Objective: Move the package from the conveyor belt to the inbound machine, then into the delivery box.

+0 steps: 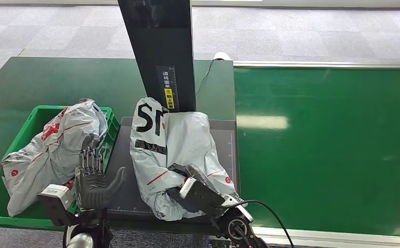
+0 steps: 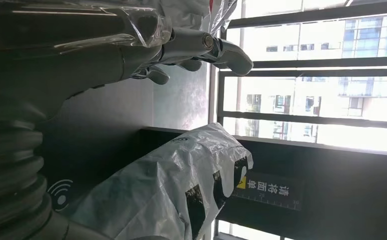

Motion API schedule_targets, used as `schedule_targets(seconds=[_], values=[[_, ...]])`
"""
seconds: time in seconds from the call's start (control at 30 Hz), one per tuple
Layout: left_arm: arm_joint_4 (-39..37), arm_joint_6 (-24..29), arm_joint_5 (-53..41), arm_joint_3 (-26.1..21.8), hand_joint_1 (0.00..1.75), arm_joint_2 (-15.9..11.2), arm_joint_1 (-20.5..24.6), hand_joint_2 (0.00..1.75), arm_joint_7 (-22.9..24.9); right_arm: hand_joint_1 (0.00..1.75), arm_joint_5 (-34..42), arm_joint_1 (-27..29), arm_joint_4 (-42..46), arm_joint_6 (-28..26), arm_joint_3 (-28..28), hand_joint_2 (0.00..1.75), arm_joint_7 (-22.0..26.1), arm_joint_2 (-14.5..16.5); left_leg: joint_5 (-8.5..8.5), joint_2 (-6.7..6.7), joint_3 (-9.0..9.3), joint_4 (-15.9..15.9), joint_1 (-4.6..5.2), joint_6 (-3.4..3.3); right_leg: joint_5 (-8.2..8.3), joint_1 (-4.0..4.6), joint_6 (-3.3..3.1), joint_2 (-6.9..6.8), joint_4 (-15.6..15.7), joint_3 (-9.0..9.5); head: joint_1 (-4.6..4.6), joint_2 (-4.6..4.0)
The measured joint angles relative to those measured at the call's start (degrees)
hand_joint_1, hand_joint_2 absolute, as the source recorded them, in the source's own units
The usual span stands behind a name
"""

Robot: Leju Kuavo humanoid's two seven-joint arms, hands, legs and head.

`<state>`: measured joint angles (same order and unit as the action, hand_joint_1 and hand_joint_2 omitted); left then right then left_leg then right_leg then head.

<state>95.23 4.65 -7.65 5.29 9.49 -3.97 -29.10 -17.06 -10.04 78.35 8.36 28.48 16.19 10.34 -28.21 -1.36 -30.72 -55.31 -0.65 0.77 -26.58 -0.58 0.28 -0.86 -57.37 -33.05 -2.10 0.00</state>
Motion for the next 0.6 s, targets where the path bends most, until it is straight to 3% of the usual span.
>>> schedule_targets(seconds=[0.23, 0.37, 0.5, 0.6], values=[[0.0, 6.6, -5.0, 0.4, 0.0, 0.0, 0.1, 1.75, -0.8, 1.75, -8.6, -2.6, -6.0, 2.8, 5.7, 1.75, -2.2, 0.2, 0.0, 0.0, 0.01, 0.0, -0.01, 0.0, 0.0, 0.01, 0.0, 0.0, 0.0, 0.0, -0.01, 0.0], [0.3, 7.9, -5.6, 0.6, 0.0, 0.0, -0.5, 1.75, -0.8, 0.0, -14.3, -4.2, -10.8, -1.0, 9.1, 1.75, -6.3, 0.7, 0.0, 0.0, 0.02, 0.0, -0.01, 0.0, 0.0, 0.01, 0.0, 0.0, 0.0, 0.01, 0.0, 0.0], [0.7, 8.3, -5.8, 0.4, 0.0, 0.1, -0.7, 1.75, -0.6, 0.0, -22.5, -7.0, -15.0, -2.8, 11.5, 1.75, -13.0, 1.5, -0.01, 0.0, 0.18, 0.0, 0.0, 0.0, -0.02, 0.0, -0.01, 0.0, 0.0, 0.16, 0.0, 0.0], [0.7, 8.2, -5.7, 0.1, 0.0, 0.1, -0.6, 1.75, -0.6, 0.0, -27.0, -9.1, -18.7, -2.1, 12.8, 1.75, -11.5, 2.0, -0.06, -0.02, 0.46, 0.0, 0.0, 0.03, -0.05, -0.01, -0.01, 0.01, 0.0, 0.43, 0.0, 0.0]])
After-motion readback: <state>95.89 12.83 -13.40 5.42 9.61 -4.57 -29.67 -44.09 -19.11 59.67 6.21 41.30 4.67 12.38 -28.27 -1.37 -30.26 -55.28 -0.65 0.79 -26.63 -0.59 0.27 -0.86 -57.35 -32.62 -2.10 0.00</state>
